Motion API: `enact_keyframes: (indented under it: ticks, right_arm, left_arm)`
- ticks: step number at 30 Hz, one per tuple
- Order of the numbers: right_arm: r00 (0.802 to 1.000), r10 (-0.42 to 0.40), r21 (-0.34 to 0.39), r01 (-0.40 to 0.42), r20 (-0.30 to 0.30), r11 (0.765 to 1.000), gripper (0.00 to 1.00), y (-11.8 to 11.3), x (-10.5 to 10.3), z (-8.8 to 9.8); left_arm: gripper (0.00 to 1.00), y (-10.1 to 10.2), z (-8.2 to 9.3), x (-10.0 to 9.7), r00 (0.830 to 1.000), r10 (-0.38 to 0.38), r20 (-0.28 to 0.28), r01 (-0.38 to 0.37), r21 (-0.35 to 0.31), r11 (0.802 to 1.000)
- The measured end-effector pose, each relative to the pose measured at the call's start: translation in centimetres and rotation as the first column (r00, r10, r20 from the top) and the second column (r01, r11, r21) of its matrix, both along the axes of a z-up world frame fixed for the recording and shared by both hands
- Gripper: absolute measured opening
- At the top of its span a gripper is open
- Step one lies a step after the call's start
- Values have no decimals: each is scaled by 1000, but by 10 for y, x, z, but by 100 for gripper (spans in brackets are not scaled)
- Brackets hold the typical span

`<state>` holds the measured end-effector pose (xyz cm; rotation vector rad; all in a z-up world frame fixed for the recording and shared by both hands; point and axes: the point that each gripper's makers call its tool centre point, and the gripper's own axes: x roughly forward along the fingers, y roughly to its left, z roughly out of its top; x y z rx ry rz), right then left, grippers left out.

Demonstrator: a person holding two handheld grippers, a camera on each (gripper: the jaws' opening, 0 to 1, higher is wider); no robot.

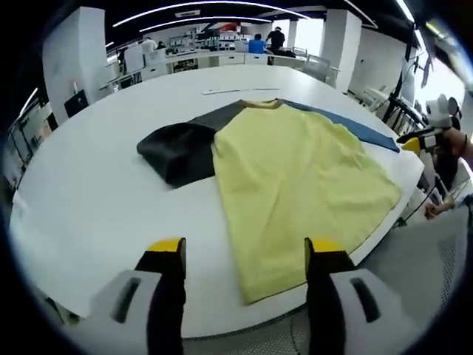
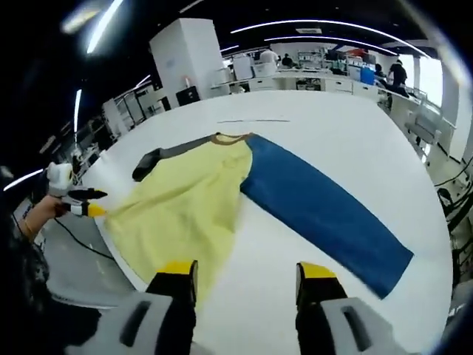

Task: Fold the garment on the visible template until the final outline fits inside the template.

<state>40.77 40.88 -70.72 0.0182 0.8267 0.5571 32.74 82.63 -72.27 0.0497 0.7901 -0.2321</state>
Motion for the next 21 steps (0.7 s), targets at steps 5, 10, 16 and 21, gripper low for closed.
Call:
enact_keyframes:
  ticks: [5,10,16,21]
  right_arm:
    - [999,-49,2,49,0,999,58,-9,3,3]
    - [995,-97,11,97,1,995,57,-16,12,2]
    - [979,-205,-4,205,-5,979,57,-42,27,-6]
    - [947,-320,-87,318,-5,944,53,-80,35,-15]
  left_arm:
    - [78,-1,2,1,1000,-15,15,14,18,1000]
    - [89,-2,5,5,999,-14,37,14,10,1000]
    - [95,0,10,8,998,-14,62,13,14,1000]
    - [97,-1,16,10,996,-21,88,20,18,1000]
